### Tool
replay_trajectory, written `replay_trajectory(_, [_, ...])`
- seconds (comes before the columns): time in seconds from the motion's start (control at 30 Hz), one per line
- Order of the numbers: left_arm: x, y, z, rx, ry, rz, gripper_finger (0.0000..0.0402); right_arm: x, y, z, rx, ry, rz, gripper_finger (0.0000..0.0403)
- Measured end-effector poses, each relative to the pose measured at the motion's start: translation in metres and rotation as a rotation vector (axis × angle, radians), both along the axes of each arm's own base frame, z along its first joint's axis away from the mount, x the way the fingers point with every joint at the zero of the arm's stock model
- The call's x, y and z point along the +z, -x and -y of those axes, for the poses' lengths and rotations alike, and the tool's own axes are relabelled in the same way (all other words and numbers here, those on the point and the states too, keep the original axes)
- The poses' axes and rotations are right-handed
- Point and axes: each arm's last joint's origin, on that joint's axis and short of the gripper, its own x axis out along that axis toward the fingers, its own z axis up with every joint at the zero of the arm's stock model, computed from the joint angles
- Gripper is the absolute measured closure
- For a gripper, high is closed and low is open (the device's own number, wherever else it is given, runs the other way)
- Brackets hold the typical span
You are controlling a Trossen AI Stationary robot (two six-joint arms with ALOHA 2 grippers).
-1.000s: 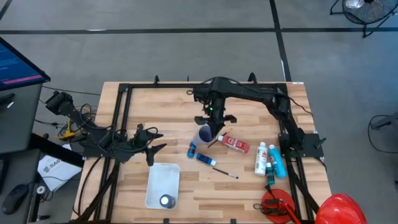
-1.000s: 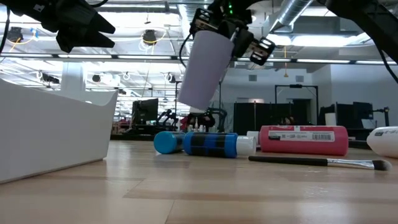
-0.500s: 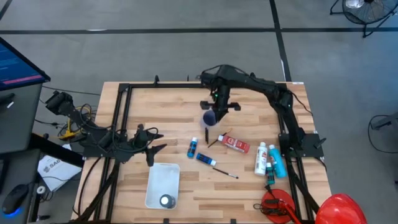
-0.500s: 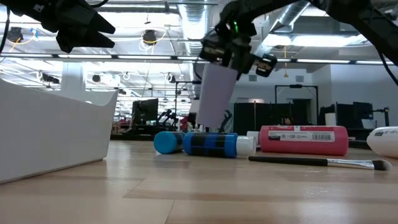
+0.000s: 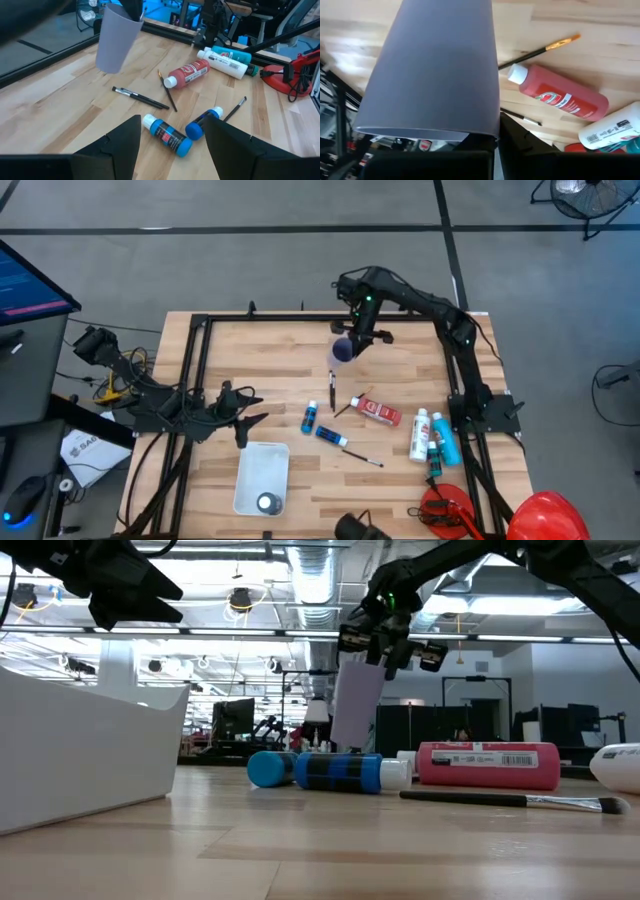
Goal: Pick & Place Paint Supplies
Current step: Adjust the violet cup on the table
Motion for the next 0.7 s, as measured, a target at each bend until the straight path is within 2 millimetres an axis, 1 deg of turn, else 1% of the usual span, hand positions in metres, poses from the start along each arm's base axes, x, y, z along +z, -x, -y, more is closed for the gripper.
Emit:
replay_trajectory(0.07, [0.000, 0.000, 0.000, -0.002, 0.001, 0.000, 0.0192, -0.001, 0.004, 0.006, -0.020, -0.005, -0.005, 0.0403])
replay_trajectory(0.13, [0.000, 0.000, 0.000, -0.003, 0.002, -0.001, 0.0192, -0.008, 0.007, 0.007, -0.040, -0.037, -0.025, 0.0403])
replay_trajectory(0.23, [0.000, 0.000, 0.000, -0.007, -0.007, -0.004, 0.0192, -0.020, 0.010, 0.005, -0.051, -0.096, -0.050, 0.0403])
replay_trajectory(0.37, [0.000, 0.000, 0.000, -0.009, -0.011, -0.006, 0.0192, -0.029, 0.012, 0.001, -0.039, -0.159, -0.041, 0.0403])
replay_trajectory(0.57, [0.000, 0.000, 0.000, -0.009, -0.013, -0.007, 0.0192, -0.029, 0.011, -0.001, -0.051, -0.178, -0.042, 0.0403])
replay_trajectory(0.7, [0.000, 0.000, 0.000, -0.009, -0.014, -0.007, 0.0192, -0.028, 0.010, -0.004, -0.082, -0.189, -0.073, 0.0403])
